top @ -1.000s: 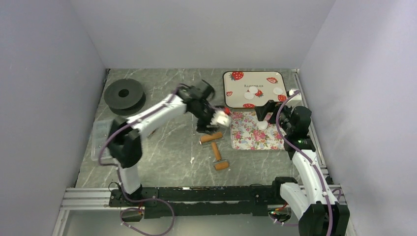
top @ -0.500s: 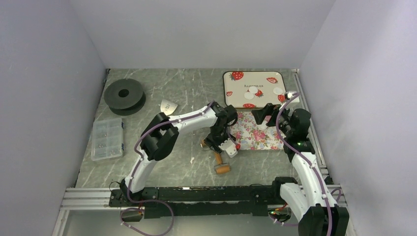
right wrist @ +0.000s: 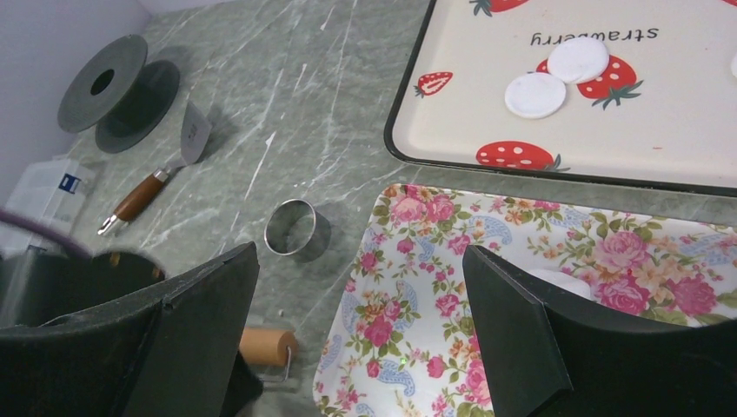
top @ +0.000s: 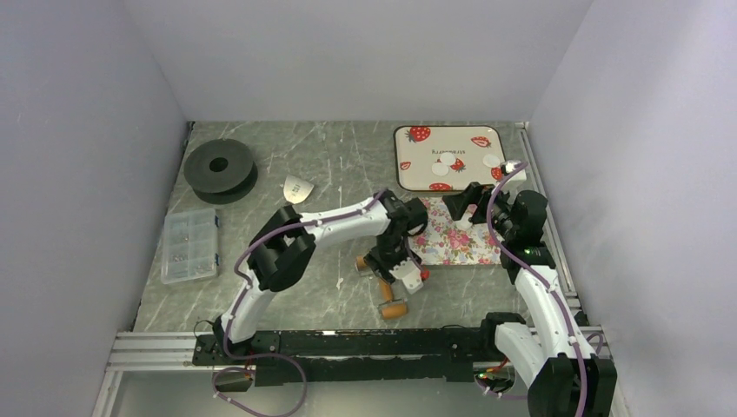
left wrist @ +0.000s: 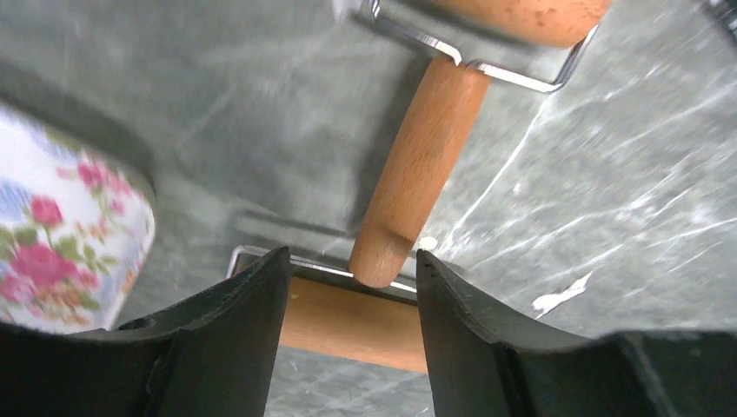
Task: Roll out the dumpling wrappers from the dough
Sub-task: Pick up the rolling pin from the center of the board.
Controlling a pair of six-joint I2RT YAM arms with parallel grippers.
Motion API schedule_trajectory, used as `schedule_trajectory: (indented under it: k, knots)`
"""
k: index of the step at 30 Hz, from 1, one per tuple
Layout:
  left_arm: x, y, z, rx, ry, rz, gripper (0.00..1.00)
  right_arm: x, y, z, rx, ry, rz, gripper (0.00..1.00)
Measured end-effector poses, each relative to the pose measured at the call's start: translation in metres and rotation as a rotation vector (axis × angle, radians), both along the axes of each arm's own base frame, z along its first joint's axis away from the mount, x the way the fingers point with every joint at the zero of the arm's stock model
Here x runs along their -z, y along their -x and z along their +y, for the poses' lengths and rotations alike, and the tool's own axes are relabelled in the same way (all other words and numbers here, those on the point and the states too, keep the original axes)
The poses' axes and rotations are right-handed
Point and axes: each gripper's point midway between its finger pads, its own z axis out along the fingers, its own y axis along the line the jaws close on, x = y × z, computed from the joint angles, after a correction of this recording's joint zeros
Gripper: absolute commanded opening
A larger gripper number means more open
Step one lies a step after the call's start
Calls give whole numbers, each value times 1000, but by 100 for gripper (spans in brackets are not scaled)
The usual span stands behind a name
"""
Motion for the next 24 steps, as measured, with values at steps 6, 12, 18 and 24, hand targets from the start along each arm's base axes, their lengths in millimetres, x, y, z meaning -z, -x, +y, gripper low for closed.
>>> schedule_trajectory:
  k: [6, 12, 18, 24]
  knots:
    - [-9, 43, -15, 87, -16, 35, 63, 2, 1, 0, -1, 2, 8, 92]
    - [-1, 49, -5, 71, -55, 56, 61, 3, 1, 0, -1, 2, 11, 92]
    - [18, 65, 1, 60, -89, 66, 48, 3, 1, 0, -2, 5, 11, 92]
    - [20, 78, -12, 50, -70, 33, 0, 6, 1, 0, -2, 5, 22, 92]
